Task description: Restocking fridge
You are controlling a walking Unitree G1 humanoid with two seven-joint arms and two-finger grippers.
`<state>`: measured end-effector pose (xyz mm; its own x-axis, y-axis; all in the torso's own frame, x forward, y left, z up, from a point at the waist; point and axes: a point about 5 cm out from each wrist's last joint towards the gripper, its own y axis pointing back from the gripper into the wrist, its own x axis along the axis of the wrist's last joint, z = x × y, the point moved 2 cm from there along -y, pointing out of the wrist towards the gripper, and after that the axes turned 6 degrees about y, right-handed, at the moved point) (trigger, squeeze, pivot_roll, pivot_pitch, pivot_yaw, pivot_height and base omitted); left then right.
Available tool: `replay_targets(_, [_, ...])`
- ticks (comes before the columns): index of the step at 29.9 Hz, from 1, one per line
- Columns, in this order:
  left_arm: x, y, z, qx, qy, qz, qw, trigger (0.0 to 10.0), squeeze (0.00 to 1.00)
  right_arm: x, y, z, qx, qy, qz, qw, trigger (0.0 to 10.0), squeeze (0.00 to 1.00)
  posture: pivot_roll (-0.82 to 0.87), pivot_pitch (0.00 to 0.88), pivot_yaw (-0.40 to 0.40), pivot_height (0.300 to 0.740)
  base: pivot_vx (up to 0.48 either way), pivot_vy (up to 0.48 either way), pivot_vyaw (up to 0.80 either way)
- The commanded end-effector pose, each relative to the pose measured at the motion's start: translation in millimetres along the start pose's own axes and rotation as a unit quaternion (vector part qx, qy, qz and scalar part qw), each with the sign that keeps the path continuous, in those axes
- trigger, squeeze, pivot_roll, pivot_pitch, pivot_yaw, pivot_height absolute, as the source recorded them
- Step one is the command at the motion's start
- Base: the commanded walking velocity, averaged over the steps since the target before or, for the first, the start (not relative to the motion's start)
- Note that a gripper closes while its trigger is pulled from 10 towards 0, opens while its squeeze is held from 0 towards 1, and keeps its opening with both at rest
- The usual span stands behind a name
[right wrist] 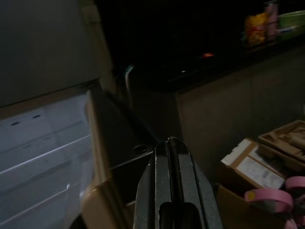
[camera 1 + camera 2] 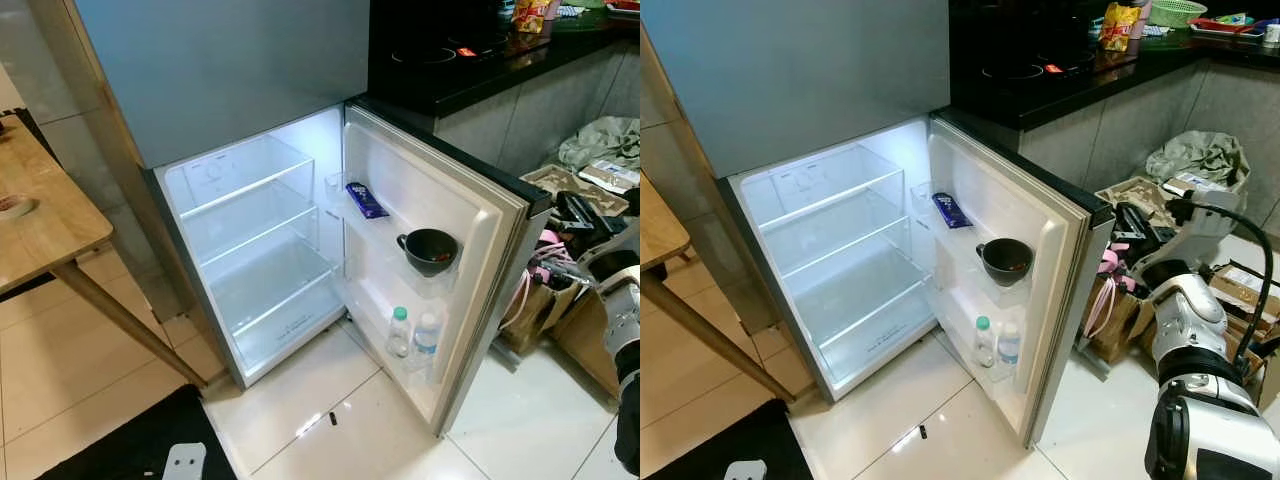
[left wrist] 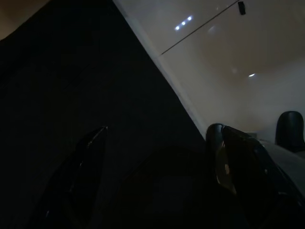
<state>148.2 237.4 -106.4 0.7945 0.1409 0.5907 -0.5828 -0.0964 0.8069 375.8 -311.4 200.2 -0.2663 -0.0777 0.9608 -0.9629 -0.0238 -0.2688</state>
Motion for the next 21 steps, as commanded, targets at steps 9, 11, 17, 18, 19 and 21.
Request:
replay_targets(9, [-13.4,17.1,-39.1,0.0,-0.067,-0.001,0.998,10.0,0.0,6.7,-2.1,13.1,-0.044,0.017,-0.016,0.999,10.0,0.0,0.0,0.174,0.133,0.74,0.0,0.0,0.0])
replay_targets(11, [-14.9,22.7,-50.7,0.0,-0.081,0.002,0.997,10.0,0.0,11.7,-1.1,19.3,-0.051,0.024,-0.014,0.998,10.0,0.0,0.03,0.211,0.162,0.74,0.0,0.0,0.0])
replay_targets(17, [-22.3,39.2,-81.5,0.015,-0.105,-0.004,0.994,10.0,0.0,22.9,2.8,32.8,-0.06,0.033,-0.007,0.998,10.0,0.0,0.05,0.234,0.189,0.74,0.0,0.0,0.0])
replay_targets(18, [-23.2,40.9,-84.5,0.018,-0.105,-0.005,0.994,10.0,0.0,23.6,2.7,32.3,-0.056,0.033,-0.003,0.998,10.0,0.0,0.05,0.234,0.19,0.74,0.0,0.0,0.0])
replay_targets(19, [-23.2,40.9,-84.5,0.018,-0.105,-0.005,0.994,10.0,0.0,23.6,2.7,32.3,-0.056,0.033,-0.003,0.998,10.0,0.0,0.05,0.234,0.19,0.74,0.0,0.0,0.0])
replay_targets(21, [-19.6,39.2,-82.4,0.015,-0.105,0.002,0.994,10.0,0.0,19.4,-0.8,19.1,-0.01,0.023,-0.001,1.0,10.0,0.0,0.05,0.232,0.188,0.74,0.0,0.0,0.0])
